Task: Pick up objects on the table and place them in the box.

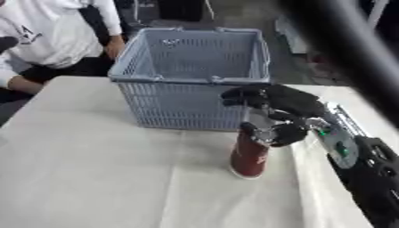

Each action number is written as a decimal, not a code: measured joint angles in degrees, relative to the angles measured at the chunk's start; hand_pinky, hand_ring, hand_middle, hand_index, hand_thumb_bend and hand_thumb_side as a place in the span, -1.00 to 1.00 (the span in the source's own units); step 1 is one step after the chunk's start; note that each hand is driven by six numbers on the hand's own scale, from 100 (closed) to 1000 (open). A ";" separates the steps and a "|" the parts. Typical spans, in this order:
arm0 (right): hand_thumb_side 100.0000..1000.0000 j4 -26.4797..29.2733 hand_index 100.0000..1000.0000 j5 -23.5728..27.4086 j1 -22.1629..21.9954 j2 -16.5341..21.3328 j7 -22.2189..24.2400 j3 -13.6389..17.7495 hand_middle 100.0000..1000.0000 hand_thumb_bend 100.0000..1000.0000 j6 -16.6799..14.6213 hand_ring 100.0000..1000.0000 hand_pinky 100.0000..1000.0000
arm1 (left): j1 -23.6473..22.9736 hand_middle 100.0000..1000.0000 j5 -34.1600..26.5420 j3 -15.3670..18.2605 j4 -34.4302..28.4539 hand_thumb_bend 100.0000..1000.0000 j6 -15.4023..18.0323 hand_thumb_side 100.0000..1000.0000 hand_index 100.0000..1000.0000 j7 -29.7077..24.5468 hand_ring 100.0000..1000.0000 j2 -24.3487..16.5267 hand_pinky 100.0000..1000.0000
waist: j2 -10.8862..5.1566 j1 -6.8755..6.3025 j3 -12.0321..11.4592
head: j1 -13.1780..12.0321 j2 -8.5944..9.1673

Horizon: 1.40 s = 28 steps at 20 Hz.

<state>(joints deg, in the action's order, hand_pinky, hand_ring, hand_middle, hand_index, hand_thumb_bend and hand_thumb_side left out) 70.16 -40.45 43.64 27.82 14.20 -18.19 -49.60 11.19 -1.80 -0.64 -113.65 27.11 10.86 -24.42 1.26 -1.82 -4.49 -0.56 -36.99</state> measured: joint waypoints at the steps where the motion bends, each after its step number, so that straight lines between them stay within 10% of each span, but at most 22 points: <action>1: 1.00 0.00 0.89 -0.01 0.00 0.00 0.00 0.02 0.81 -1.00 0.00 0.63 0.67 | 0.00 0.80 0.00 0.00 0.00 -0.22 0.00 1.00 1.00 0.00 0.42 0.00 0.82 | 0.00 0.00 0.00 | 0.00 0.00; 28: 1.00 -1.04 0.90 -0.05 -0.58 -0.63 0.85 -0.25 0.82 -1.00 0.85 0.63 0.62 | 0.02 0.80 0.00 0.00 0.00 -0.22 -0.03 1.00 1.00 -0.04 0.42 0.00 0.82 | 0.00 -0.13 -0.02 | -0.01 0.00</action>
<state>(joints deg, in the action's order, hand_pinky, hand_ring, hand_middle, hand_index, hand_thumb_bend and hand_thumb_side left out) 69.12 -40.51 43.06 27.19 15.05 -18.44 -48.75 11.21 -1.80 -0.64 -113.65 27.08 10.81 -24.42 1.26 -1.95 -4.50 -0.57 -36.99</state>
